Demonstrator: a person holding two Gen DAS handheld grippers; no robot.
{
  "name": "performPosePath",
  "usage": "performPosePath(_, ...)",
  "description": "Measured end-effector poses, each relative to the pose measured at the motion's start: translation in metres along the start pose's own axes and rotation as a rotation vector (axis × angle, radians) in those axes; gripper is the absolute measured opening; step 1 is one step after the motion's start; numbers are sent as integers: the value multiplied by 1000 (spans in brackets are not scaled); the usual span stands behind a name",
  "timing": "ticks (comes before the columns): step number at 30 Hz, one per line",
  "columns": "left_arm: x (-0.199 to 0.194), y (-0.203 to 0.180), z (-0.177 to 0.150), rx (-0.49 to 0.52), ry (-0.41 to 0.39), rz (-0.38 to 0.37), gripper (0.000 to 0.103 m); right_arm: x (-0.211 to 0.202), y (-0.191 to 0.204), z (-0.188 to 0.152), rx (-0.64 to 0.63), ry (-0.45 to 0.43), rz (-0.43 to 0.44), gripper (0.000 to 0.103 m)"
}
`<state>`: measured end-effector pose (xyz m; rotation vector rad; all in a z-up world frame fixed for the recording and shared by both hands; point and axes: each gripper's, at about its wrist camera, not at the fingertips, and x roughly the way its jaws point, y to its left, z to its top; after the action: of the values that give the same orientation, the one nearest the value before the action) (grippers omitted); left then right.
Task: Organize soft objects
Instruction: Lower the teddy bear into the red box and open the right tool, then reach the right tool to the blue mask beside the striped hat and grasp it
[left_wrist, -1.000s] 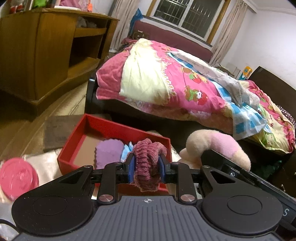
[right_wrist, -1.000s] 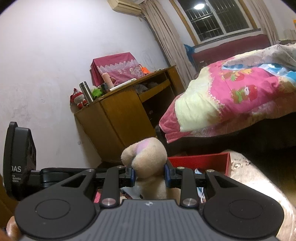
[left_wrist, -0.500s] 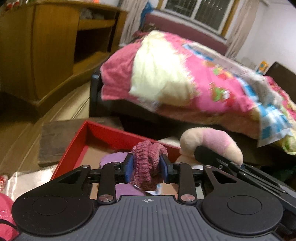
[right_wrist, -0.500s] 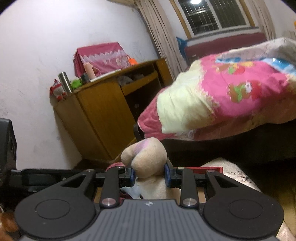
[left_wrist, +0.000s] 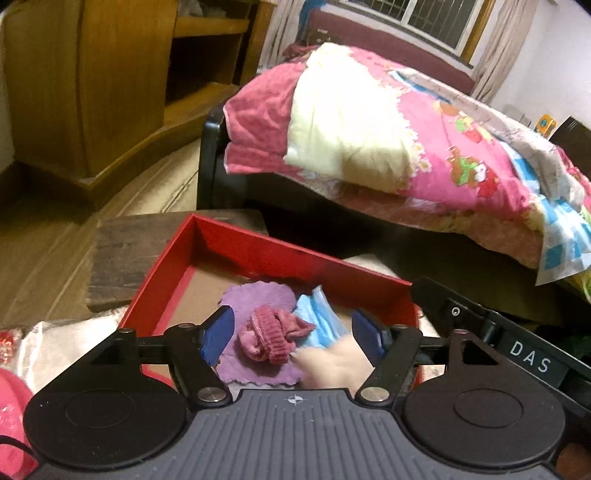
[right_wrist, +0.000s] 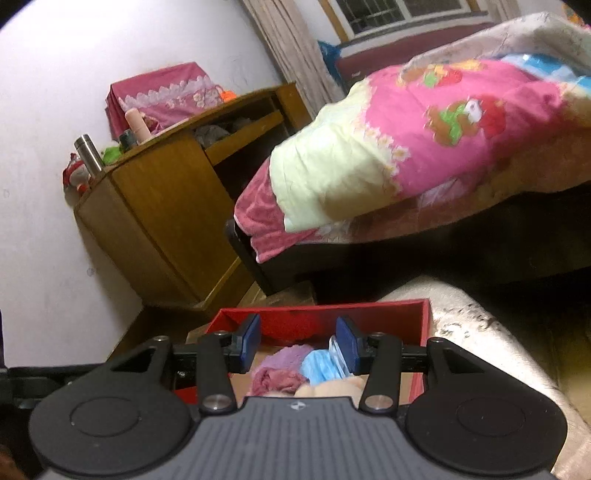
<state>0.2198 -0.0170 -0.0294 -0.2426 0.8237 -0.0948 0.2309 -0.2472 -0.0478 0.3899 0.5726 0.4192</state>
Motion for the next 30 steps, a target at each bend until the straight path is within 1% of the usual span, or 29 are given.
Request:
performPosePath(2,-11,-2,-3,1,-6,-13,72,-14,5,0,2,-15,11,18)
performPosePath(6,-32,-8,-14,33,-16,8,75,-44,15,-5,5,-36,31,20)
performPosePath(9,-46,-12,-25,58,-15,17,77,-64,20,-16,20,-42,34,21)
performPosePath(15,-68,-14,-43,69,-4,-15,78,-98,22,-44,58,-17,46,21)
performPosePath(20,-81,-11,-60,67,20,-44,78,-128,16,-61,118,-28,50,21)
performPosePath(22,-86,-9,-66,61,33,-62,78,-138,16,-66,124,-31,52,21)
performPosePath(24,-91,-8,-73,56,35,-64,78,-148,15,-73,133,-31,47,21)
performPosePath(30,-98,-4,-92,62,65,-79,78,-164,15,-93,128,-1,20,21)
